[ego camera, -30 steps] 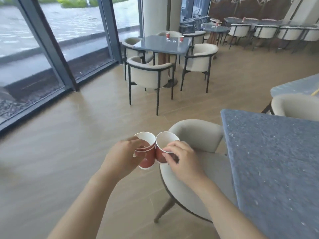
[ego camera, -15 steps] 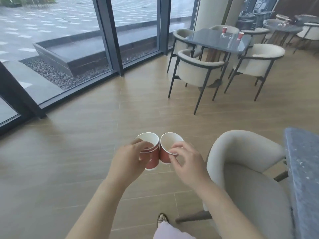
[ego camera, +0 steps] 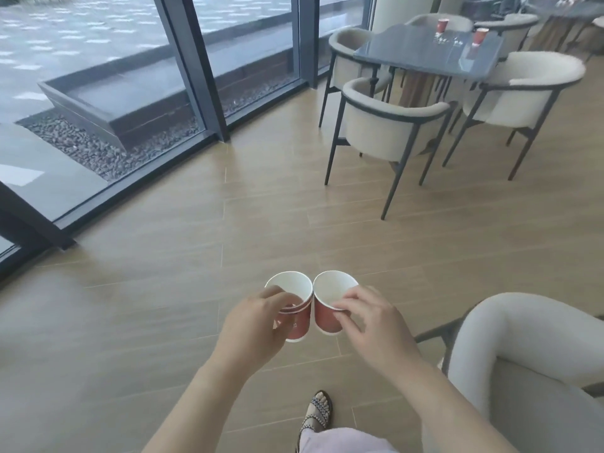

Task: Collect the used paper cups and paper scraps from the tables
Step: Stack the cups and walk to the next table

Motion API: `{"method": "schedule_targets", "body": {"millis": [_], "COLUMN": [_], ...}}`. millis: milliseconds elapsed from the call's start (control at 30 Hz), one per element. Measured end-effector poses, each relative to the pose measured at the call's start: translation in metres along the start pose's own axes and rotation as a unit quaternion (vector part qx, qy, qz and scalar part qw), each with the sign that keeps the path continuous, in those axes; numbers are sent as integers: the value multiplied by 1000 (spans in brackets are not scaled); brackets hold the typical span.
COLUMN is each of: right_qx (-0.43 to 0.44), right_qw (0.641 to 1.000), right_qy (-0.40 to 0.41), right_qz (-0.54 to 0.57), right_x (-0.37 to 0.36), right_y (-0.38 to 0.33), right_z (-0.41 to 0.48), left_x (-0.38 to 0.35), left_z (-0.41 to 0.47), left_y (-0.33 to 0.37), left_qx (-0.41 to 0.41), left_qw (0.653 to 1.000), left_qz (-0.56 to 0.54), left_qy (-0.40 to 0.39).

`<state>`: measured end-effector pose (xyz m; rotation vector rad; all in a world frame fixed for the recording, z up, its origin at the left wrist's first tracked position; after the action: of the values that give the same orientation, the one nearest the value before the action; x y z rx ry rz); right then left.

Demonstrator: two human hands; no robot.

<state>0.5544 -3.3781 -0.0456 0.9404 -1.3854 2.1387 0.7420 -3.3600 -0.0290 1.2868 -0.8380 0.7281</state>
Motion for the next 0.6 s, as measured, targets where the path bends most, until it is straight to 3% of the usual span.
{"method": "schedule_targets", "body": {"millis": [600], "right_qx": [-132], "right_qw": [981], "right_qy": [117], "right_qz": [-85], "right_x": [77], "right_y": [182], "right_z": [231], "left_x": [-54], "left_z": [370], "left_y": [41], "left_qx": [-173], "left_qw": [982], "left_qz": [-34], "left_qy": [-67]}}
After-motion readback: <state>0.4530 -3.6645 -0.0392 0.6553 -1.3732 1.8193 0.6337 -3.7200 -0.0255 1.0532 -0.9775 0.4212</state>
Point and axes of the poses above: each hand's wrist, its own z-axis towards the middle knuckle, its own x-axis out of the back of the hand, y = z × x, the point moved 3 cm from there along z, towards the middle knuckle, and after that the axes turned 2 degrees about z, right-handed, at the moved point
